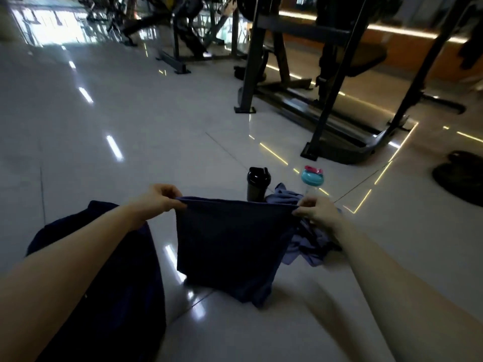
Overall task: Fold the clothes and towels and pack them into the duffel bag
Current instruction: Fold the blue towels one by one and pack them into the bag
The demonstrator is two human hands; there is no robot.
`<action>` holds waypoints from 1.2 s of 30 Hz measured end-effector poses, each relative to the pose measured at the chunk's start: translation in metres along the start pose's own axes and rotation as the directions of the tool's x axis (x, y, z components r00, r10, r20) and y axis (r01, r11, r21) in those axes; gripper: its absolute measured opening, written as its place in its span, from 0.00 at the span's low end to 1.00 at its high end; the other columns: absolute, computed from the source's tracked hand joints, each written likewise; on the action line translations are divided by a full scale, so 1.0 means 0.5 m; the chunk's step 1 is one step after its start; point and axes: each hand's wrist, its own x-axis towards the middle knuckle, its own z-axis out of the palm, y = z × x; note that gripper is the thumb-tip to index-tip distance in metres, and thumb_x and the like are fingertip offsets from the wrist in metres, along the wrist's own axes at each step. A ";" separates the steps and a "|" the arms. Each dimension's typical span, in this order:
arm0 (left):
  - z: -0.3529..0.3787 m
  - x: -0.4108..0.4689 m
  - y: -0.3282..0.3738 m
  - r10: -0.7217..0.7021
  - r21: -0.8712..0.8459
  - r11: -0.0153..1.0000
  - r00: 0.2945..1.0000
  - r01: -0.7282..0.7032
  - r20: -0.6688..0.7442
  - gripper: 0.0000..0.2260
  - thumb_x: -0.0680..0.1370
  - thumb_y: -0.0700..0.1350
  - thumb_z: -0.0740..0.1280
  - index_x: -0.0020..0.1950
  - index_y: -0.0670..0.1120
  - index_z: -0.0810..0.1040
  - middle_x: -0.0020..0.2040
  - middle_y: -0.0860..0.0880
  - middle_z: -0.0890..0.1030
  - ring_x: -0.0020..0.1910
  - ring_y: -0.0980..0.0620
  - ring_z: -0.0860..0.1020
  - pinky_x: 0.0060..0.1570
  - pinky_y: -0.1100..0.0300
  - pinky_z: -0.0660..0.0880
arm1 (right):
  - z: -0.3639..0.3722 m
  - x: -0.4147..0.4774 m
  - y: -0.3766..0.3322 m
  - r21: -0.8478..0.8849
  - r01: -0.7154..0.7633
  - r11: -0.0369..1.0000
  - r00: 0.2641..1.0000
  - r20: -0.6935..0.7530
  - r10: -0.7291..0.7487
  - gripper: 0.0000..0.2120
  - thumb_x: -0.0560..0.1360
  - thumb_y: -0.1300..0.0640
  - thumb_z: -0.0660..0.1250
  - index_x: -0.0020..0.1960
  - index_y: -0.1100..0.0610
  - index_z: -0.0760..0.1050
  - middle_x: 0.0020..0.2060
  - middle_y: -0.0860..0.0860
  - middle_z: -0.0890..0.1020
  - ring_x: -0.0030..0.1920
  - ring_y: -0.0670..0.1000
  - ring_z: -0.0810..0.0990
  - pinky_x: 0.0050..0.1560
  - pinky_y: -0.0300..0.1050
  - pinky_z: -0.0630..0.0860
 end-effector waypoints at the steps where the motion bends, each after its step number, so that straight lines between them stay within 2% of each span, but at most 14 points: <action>1: -0.020 -0.011 0.037 0.036 -0.005 0.999 0.999 -0.036 -0.019 0.07 0.73 0.36 0.76 0.40 0.43 0.80 0.35 0.48 0.78 0.40 0.50 0.74 0.41 0.58 0.70 | -0.017 -0.010 -0.035 0.018 0.037 0.999 0.999 -0.002 -0.037 0.08 0.73 0.70 0.72 0.43 0.61 0.75 0.32 0.57 0.75 0.27 0.48 0.72 0.24 0.36 0.66; 5: -0.107 -0.067 0.190 0.181 0.032 0.983 0.975 -0.179 -0.127 0.03 0.75 0.35 0.73 0.46 0.37 0.80 0.39 0.45 0.78 0.38 0.51 0.74 0.40 0.60 0.70 | -0.074 -0.055 -0.193 0.096 0.171 0.981 0.983 0.054 -0.177 0.11 0.72 0.73 0.71 0.40 0.60 0.73 0.30 0.54 0.75 0.28 0.48 0.72 0.23 0.36 0.63; 9: -0.194 -0.128 0.289 0.248 0.059 0.969 0.943 -0.241 -0.223 0.01 0.76 0.36 0.73 0.47 0.40 0.83 0.40 0.46 0.81 0.39 0.51 0.75 0.39 0.60 0.71 | -0.135 -0.115 -0.331 0.155 0.285 0.946 0.946 0.113 -0.303 0.08 0.74 0.69 0.71 0.42 0.58 0.75 0.35 0.54 0.78 0.33 0.49 0.75 0.27 0.37 0.69; 12: -0.243 -0.161 0.320 0.257 -0.015 0.961 0.910 -0.277 -0.326 0.02 0.75 0.37 0.74 0.47 0.41 0.84 0.41 0.45 0.81 0.40 0.51 0.75 0.39 0.60 0.70 | -0.182 -0.146 -0.406 0.066 0.360 0.931 0.929 0.063 -0.364 0.07 0.74 0.65 0.72 0.44 0.56 0.76 0.42 0.54 0.80 0.41 0.51 0.77 0.36 0.41 0.73; 14: -0.258 -0.177 0.335 0.275 -0.080 0.941 0.883 -0.328 -0.380 0.02 0.75 0.36 0.74 0.47 0.41 0.83 0.40 0.45 0.81 0.39 0.52 0.75 0.39 0.60 0.69 | -0.202 -0.155 -0.438 0.004 0.386 0.923 0.922 0.043 -0.386 0.05 0.75 0.63 0.72 0.49 0.57 0.78 0.49 0.55 0.81 0.49 0.54 0.79 0.44 0.46 0.74; 16: -0.254 -0.186 0.344 0.286 -0.134 0.923 0.875 -0.361 -0.392 0.03 0.76 0.35 0.73 0.46 0.41 0.82 0.40 0.45 0.80 0.38 0.51 0.75 0.39 0.59 0.69 | -0.214 -0.163 -0.459 -0.065 0.381 0.922 0.925 0.028 -0.380 0.08 0.76 0.62 0.70 0.55 0.57 0.80 0.53 0.56 0.82 0.53 0.55 0.80 0.47 0.46 0.75; 18: -0.245 -0.190 0.341 0.263 -0.199 0.911 0.880 -0.362 -0.395 0.04 0.76 0.33 0.72 0.45 0.41 0.81 0.39 0.44 0.80 0.36 0.51 0.76 0.38 0.58 0.70 | -0.222 -0.177 -0.472 -0.119 0.356 0.927 0.934 0.077 -0.348 0.06 0.77 0.62 0.69 0.53 0.57 0.81 0.51 0.56 0.83 0.51 0.54 0.81 0.44 0.44 0.75; 20: -0.242 -0.192 0.335 0.222 -0.279 0.896 0.892 -0.346 -0.393 0.04 0.78 0.33 0.70 0.46 0.42 0.79 0.39 0.43 0.80 0.32 0.53 0.79 0.35 0.60 0.73 | -0.228 -0.186 -0.471 -0.047 0.298 0.954 0.942 0.174 -0.286 0.07 0.76 0.62 0.70 0.54 0.60 0.81 0.50 0.56 0.83 0.44 0.51 0.80 0.38 0.41 0.75; 24: -0.232 -0.195 0.328 0.197 -0.422 0.855 0.942 -0.300 -0.271 0.03 0.80 0.35 0.67 0.49 0.42 0.77 0.38 0.44 0.81 0.31 0.52 0.82 0.31 0.63 0.79 | -0.210 -0.182 -0.452 -0.026 0.229 0.973 0.961 0.164 -0.222 0.06 0.74 0.62 0.71 0.51 0.59 0.80 0.53 0.63 0.82 0.38 0.49 0.77 0.33 0.37 0.74; 27: -0.222 -0.187 0.329 0.195 -0.396 0.866 0.935 -0.307 -0.298 0.03 0.80 0.35 0.67 0.49 0.42 0.77 0.34 0.45 0.81 0.30 0.52 0.82 0.31 0.63 0.80 | -0.182 -0.182 -0.464 0.027 0.177 0.984 0.916 0.360 -0.175 0.10 0.73 0.61 0.71 0.54 0.60 0.78 0.46 0.56 0.83 0.33 0.47 0.76 0.31 0.35 0.74; 30: -0.228 -0.173 0.315 0.172 -0.349 0.881 0.903 -0.320 -0.394 0.03 0.79 0.35 0.69 0.50 0.41 0.77 0.38 0.42 0.80 0.27 0.53 0.81 0.28 0.64 0.77 | -0.173 -0.164 -0.452 -0.156 0.228 0.961 0.962 0.192 -0.197 0.05 0.77 0.62 0.69 0.53 0.60 0.78 0.47 0.58 0.81 0.35 0.49 0.78 0.33 0.39 0.75; 33: -0.233 -0.163 0.307 0.180 -0.296 0.901 0.894 -0.317 -0.410 0.03 0.78 0.35 0.71 0.50 0.40 0.78 0.38 0.42 0.81 0.28 0.54 0.81 0.28 0.64 0.76 | -0.170 -0.151 -0.441 -0.171 0.180 0.969 0.937 0.330 -0.116 0.07 0.77 0.62 0.69 0.55 0.61 0.79 0.44 0.57 0.83 0.34 0.48 0.78 0.32 0.38 0.75; 34: -0.235 -0.164 0.308 0.182 -0.293 0.902 0.894 -0.317 -0.410 0.03 0.78 0.36 0.71 0.50 0.40 0.79 0.38 0.43 0.82 0.28 0.54 0.81 0.29 0.63 0.76 | -0.171 -0.147 -0.441 -0.153 0.192 0.969 0.944 0.299 -0.139 0.07 0.77 0.62 0.69 0.55 0.60 0.79 0.45 0.57 0.83 0.35 0.49 0.79 0.33 0.39 0.75; 36: -0.236 -0.167 0.312 0.191 -0.288 0.901 0.891 -0.326 -0.411 0.03 0.77 0.37 0.72 0.49 0.39 0.80 0.37 0.44 0.83 0.30 0.53 0.82 0.33 0.60 0.74 | -0.175 -0.132 -0.439 -0.160 0.235 0.959 0.969 0.113 -0.218 0.06 0.78 0.62 0.68 0.54 0.60 0.79 0.48 0.59 0.82 0.38 0.52 0.80 0.36 0.41 0.77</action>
